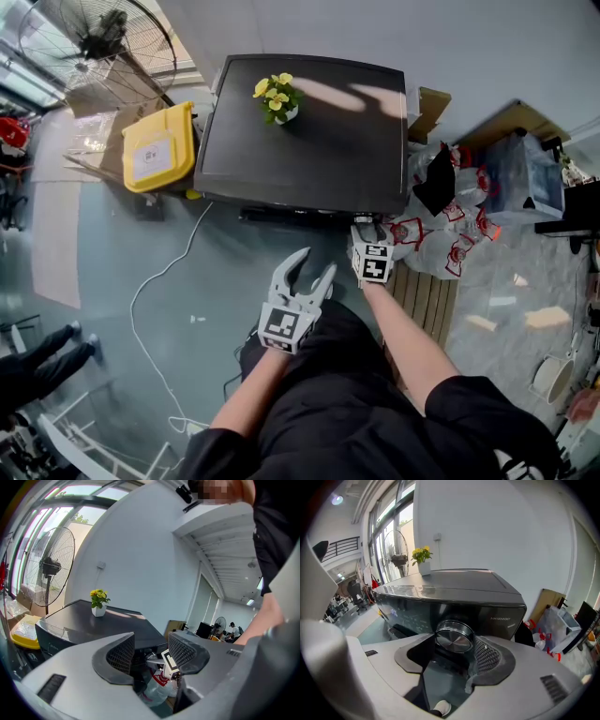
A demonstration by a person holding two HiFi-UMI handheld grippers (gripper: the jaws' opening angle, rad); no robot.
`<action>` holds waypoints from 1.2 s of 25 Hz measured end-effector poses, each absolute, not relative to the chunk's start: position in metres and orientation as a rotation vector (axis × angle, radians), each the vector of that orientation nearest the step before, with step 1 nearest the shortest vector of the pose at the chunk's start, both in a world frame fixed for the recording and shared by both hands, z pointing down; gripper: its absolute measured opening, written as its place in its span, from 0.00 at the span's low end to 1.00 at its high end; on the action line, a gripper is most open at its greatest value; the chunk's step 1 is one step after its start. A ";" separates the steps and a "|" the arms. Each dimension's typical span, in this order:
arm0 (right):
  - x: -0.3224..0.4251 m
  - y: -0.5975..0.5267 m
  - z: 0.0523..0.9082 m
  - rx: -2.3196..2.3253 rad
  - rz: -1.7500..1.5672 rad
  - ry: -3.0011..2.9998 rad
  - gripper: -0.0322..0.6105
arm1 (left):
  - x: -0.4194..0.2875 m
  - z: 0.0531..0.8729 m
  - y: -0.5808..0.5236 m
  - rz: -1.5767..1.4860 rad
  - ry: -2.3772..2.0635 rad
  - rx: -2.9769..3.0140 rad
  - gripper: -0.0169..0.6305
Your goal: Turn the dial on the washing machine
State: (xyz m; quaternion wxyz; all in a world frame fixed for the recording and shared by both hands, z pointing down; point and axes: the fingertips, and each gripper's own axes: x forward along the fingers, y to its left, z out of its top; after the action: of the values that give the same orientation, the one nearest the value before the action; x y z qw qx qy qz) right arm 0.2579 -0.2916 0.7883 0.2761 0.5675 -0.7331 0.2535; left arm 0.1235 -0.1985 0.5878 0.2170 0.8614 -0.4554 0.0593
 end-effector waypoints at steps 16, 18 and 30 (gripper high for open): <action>0.263 -0.292 0.789 1.579 0.902 -2.049 0.43 | 0.127 0.590 -0.204 0.153 -1.260 2.378 0.34; 0.264 -0.291 0.789 1.577 0.939 -2.069 0.43 | 0.128 0.591 -0.204 0.157 -1.255 2.382 0.34; 0.266 -0.290 0.790 1.587 1.066 -2.116 0.43 | 0.133 0.592 -0.206 0.155 -1.226 2.379 0.34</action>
State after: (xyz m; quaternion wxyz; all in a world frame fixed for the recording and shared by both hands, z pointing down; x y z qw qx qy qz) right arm 0.2663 -0.2901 0.7904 0.1442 0.5507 -0.7342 0.3700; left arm 0.1329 -0.2055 0.5917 0.2286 0.8640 -0.4452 0.0562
